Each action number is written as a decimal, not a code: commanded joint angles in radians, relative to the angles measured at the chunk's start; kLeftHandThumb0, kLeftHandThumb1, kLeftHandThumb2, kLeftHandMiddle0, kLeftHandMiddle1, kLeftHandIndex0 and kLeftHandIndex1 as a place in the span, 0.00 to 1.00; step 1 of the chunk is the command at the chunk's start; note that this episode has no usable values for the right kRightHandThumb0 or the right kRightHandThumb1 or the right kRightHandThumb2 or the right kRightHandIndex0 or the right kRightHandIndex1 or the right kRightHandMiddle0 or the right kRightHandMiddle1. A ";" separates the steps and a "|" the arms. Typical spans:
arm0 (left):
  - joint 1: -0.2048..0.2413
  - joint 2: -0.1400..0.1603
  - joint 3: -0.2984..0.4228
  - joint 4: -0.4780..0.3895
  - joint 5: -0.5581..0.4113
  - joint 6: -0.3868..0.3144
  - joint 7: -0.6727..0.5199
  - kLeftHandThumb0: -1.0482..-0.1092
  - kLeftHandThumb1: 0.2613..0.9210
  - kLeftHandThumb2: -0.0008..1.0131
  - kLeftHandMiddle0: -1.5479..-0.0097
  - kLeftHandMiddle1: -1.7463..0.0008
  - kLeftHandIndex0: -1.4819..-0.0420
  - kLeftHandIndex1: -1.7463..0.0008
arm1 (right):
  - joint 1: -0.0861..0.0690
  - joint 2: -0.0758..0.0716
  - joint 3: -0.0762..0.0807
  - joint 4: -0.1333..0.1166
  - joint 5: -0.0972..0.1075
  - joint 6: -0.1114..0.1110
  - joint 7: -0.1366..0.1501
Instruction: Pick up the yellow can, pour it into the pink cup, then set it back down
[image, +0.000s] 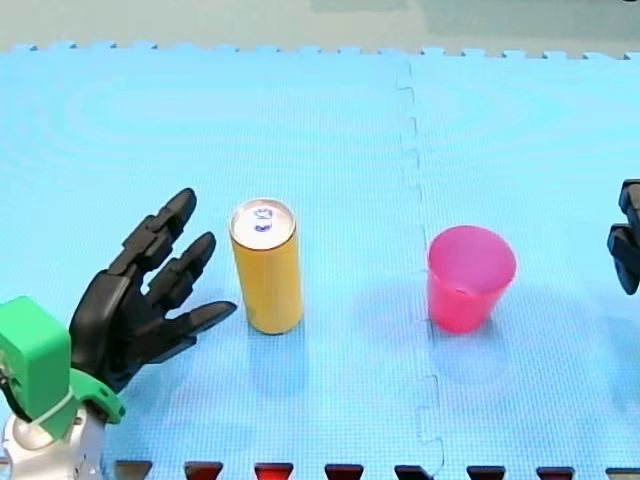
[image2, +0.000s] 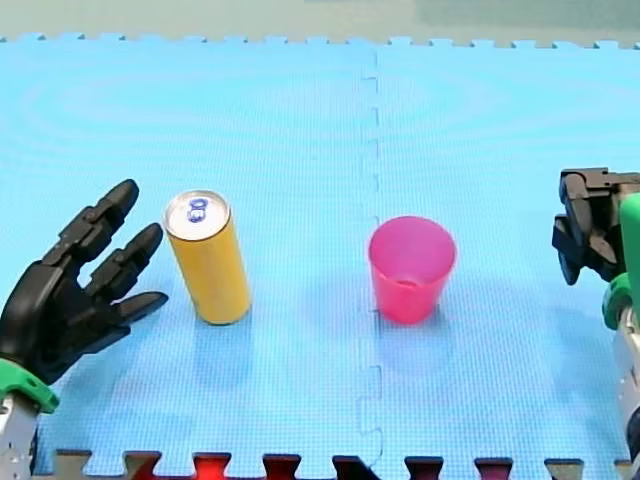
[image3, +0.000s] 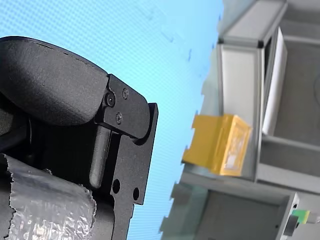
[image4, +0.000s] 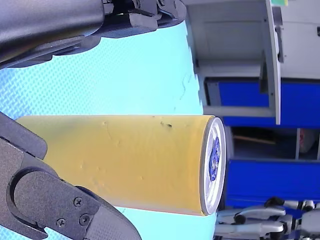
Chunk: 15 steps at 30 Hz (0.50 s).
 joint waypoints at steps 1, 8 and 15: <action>-0.005 0.004 0.004 0.004 -0.003 -0.002 -0.002 0.60 0.63 0.00 0.88 1.00 0.90 0.99 | -0.007 -0.001 0.000 -0.001 0.002 0.003 -0.003; -0.007 0.004 0.006 0.006 -0.006 -0.001 -0.004 0.62 0.63 0.00 0.88 1.00 0.89 0.99 | -0.018 0.005 -0.004 -0.001 0.007 0.012 -0.004; -0.007 0.007 0.009 0.002 -0.007 0.001 -0.004 0.63 0.63 0.00 0.87 1.00 0.88 1.00 | -0.025 0.014 0.000 0.000 0.002 0.014 -0.011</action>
